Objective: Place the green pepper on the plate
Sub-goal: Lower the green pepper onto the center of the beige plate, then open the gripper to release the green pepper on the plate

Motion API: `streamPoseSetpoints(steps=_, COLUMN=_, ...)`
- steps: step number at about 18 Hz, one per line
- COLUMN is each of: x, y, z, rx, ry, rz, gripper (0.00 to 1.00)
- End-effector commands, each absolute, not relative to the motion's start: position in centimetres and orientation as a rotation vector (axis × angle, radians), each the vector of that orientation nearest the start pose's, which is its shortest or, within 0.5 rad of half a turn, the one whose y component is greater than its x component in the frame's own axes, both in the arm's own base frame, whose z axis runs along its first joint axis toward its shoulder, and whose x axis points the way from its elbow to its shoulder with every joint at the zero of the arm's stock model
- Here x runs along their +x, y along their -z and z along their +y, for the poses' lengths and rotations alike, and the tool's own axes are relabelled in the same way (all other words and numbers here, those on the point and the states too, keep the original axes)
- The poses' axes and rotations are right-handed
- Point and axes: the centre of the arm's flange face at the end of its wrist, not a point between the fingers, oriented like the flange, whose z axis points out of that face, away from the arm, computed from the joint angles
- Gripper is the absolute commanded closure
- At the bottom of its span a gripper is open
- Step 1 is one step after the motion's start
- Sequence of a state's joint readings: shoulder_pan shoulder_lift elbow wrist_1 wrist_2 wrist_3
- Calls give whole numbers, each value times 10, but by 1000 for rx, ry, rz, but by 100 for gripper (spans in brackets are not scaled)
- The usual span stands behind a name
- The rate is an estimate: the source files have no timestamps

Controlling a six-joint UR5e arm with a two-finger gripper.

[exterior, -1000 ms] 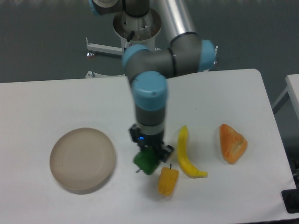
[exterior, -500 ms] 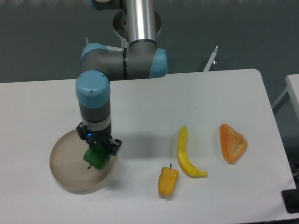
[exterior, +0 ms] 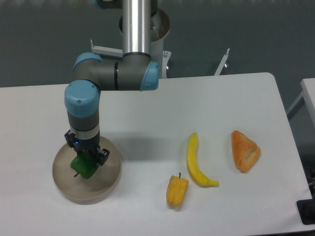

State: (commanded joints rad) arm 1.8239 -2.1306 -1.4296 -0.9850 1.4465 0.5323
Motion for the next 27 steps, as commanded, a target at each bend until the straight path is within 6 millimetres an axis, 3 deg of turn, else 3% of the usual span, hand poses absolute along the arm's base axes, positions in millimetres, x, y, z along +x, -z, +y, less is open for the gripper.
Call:
streamPoseSetpoints(steps=10, x=-31, y=-258, z=713, rx=-2937, ry=92, rz=434, gripper=73)
streamPoseSetpoints(steps=11, x=-31, y=-259, z=713, rx=-2936, ry=91, rz=434, gripper=66)
streamPoseSetpoints(steps=13, x=-31, y=-261, z=714, rx=-2934, ry=90, rz=432, gripper=19)
streamPoseSetpoints(steps=16, x=-31, y=-260, z=713, rx=-2936, ry=92, rz=430, gripper=0)
streamPoseSetpoints(steps=27, x=-34, y=-284, z=709, rx=-2912, ry=74, rz=411, gripper=0)
